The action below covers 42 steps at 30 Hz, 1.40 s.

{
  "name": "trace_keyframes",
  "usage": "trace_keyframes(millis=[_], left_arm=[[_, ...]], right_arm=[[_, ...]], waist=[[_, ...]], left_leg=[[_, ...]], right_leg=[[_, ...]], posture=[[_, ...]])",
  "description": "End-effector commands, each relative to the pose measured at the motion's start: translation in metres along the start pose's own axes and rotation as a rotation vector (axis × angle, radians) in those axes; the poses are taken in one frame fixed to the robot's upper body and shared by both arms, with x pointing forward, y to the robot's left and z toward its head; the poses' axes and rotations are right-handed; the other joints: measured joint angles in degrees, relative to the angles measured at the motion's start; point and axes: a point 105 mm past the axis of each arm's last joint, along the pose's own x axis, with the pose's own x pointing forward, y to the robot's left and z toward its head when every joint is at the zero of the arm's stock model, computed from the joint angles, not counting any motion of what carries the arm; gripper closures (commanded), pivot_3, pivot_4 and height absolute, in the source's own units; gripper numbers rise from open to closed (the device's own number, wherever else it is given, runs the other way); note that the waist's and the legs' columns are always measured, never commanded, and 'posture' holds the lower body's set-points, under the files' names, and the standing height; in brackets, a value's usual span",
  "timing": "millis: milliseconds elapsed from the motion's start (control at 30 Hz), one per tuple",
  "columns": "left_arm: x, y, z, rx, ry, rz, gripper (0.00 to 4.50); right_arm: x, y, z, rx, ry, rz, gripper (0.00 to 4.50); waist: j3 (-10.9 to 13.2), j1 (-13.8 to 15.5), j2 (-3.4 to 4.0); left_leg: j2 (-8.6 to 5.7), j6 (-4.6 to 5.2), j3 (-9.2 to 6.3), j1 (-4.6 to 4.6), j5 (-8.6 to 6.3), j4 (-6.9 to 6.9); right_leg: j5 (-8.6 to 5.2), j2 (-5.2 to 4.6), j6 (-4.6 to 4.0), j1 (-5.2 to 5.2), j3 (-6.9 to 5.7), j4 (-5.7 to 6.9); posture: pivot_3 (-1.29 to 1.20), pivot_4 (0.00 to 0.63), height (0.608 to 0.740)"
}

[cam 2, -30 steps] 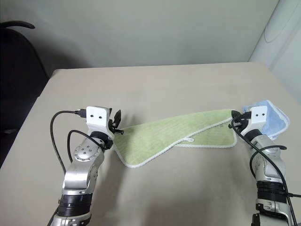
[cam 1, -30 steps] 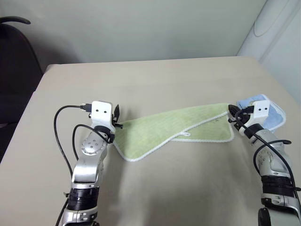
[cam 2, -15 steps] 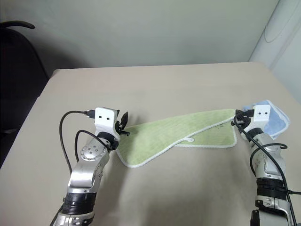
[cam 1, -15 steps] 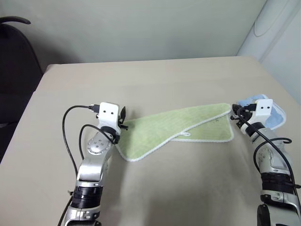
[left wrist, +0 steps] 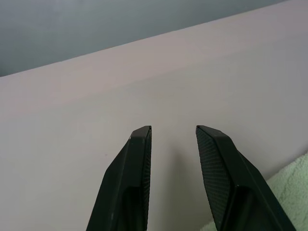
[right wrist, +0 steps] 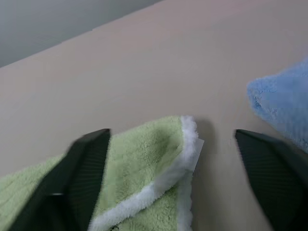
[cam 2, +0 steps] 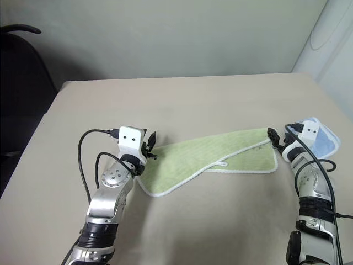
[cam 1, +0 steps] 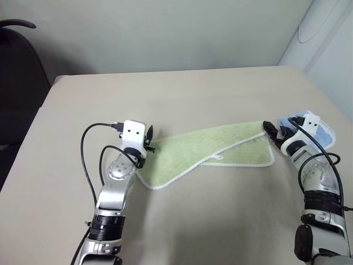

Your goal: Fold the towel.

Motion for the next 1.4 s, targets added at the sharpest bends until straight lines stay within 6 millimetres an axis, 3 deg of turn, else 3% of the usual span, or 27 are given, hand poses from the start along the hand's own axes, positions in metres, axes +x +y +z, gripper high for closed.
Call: trace_keyframes(millis=[33, 300, 633, 700, 867, 1000, 1233, 1400], left_arm=[[-0.005, 0.002, 0.014, 0.011, -0.06, 0.02, 2.88], [-0.007, 0.005, 0.013, 0.02, -0.055, 0.034, 2.88], [-0.004, 0.001, 0.011, 0.021, -0.053, 0.022, 2.88], [-0.003, -0.001, 0.012, 0.022, -0.055, 0.015, 2.88], [-0.002, -0.001, 0.011, 0.022, -0.055, 0.01, 2.88], [-0.002, -0.002, 0.011, 0.02, -0.053, 0.007, 2.88], [0.0, -0.003, 0.011, 0.019, -0.053, 0.003, 2.88], [-0.001, -0.004, 0.01, 0.02, -0.051, 0.001, 2.88]], right_arm=[[0.005, -0.005, 0.005, 0.106, -0.007, -0.007, 0.12], [0.019, -0.005, 0.006, 0.149, 0.003, -0.009, 0.12], [0.015, -0.007, 0.013, 0.097, -0.014, -0.009, 0.12], [0.012, -0.008, 0.02, -0.05, -0.038, -0.014, 0.12], [-0.005, 0.012, 0.034, -0.572, -0.128, 0.114, 0.12], [-0.014, 0.008, 0.04, -0.909, -0.162, 0.108, 0.12], [-0.019, -0.001, 0.025, -1.498, -0.093, 0.216, 0.12], [-0.014, -0.01, 0.016, -1.732, -0.051, 0.254, 0.12]], waist=[[0.0, 0.0, 0.0], [0.0, -0.1, 0.0], [0.0, 0.0, 0.01], [0.0, 0.1, 0.01], [0.0, 0.2, 0.04], [0.0, -0.1, 0.04], [0.0, 0.1, 0.04], [0.0, 0.0, 0.04]], left_leg=[[0.0, 0.0, 0.0, 0.0, 0.0, -0.01], [0.0, -0.01, 0.02, 0.0, 0.0, 0.0], [0.0, 0.0, 0.02, 0.0, 0.0, -0.01], [0.0, 0.01, 0.01, 0.0, 0.0, -0.01], [0.0, 0.1, -0.02, -0.03, -0.06, -0.03], [0.0, 0.23, 0.02, -0.01, -0.13, -0.01], [0.01, 0.43, 0.0, -0.01, -0.25, -0.02], [0.03, 0.5, 0.03, -0.01, -0.29, -0.03]], right_leg=[[0.0, 0.0, 0.0, -0.01, 0.0, 0.01], [0.0, 0.0, 0.0, -0.02, 0.01, 0.02], [0.0, 0.0, 0.0, -0.01, 0.0, 0.02], [0.0, 0.0, 0.0, -0.01, 0.0, 0.02], [0.0, -0.01, -0.01, -0.02, -0.04, 0.03], [0.0, -0.01, 0.0, 0.01, 0.0, 0.02], [0.01, -0.04, 0.0, 0.02, -0.02, 0.02], [0.01, -0.06, 0.01, 0.0, 0.01, 0.02]], posture=[[0.0, 0.15, 0.74], [0.0, 0.15, 0.74], [0.0, 0.15, 0.74], [0.0, 0.15, 0.74], [0.0, 0.15, 0.74], [0.0, 0.15, 0.74], [0.0, 0.15, 0.74], [0.0, 0.15, 0.74]])
